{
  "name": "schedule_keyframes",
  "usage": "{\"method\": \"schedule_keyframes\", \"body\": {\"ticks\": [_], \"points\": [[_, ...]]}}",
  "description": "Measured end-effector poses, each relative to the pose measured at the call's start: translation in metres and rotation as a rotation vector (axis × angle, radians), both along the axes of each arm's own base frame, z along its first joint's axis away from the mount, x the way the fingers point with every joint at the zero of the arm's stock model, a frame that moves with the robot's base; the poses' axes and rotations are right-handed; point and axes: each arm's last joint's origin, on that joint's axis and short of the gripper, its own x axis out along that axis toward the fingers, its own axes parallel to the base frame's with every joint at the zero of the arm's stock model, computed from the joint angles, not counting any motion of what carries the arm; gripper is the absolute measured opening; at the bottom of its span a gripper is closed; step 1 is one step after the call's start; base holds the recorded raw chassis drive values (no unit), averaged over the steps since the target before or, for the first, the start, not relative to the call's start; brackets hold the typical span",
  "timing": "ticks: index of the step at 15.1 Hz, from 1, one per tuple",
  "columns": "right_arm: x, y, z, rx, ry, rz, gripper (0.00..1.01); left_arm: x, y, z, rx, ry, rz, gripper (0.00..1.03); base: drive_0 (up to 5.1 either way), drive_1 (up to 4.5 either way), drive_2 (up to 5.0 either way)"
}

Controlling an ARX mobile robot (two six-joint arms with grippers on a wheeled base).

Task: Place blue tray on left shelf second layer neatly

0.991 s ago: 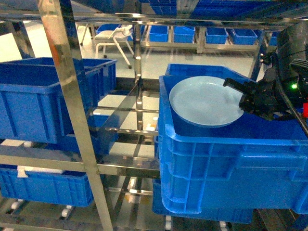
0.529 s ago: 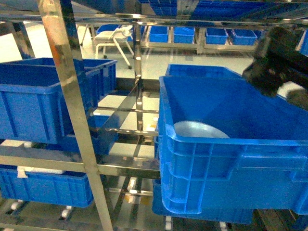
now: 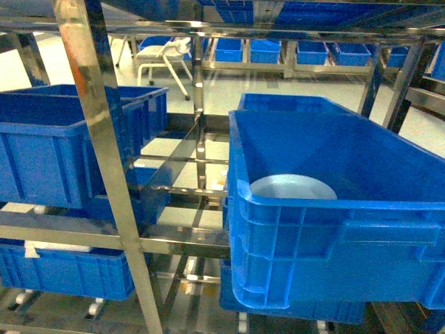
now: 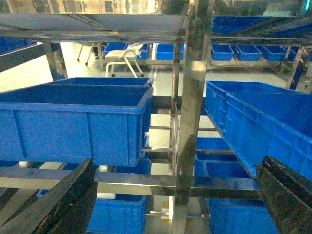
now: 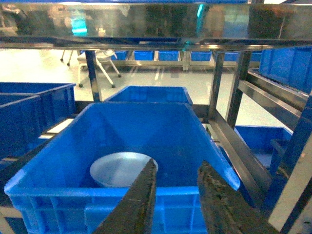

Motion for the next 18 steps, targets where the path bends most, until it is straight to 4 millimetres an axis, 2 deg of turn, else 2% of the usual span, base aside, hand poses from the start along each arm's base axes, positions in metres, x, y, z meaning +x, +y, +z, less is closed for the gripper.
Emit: {"method": "schedule_keyframes", "body": {"ticks": [2, 3, 7, 9, 18], "points": [[-0.009, -0.011, -0.01, -0.024, 0.026, 0.0, 0.04, 0.0, 0.0, 0.0, 0.0, 0.0, 0.0, 0.98, 0.0, 0.0, 0.0], [-0.013, -0.015, -0.012, -0.031, 0.02, -0.001, 0.02, 0.0, 0.0, 0.0, 0.0, 0.0, 0.0, 0.98, 0.0, 0.0, 0.0], [-0.025, -0.027, -0.021, -0.031, 0.003, 0.008, 0.02, 0.0, 0.0, 0.0, 0.0, 0.0, 0.0, 0.98, 0.0, 0.0, 0.0], [-0.03, -0.037, -0.019, -0.031, -0.008, -0.017, 0.02, 0.0, 0.0, 0.0, 0.0, 0.0, 0.001, 0.98, 0.0, 0.0, 0.0], [-0.045, -0.037, -0.019, -0.031, -0.007, -0.004, 0.02, 0.0, 0.0, 0.0, 0.0, -0.001, 0.0, 0.98, 0.0, 0.0, 0.0]]}}
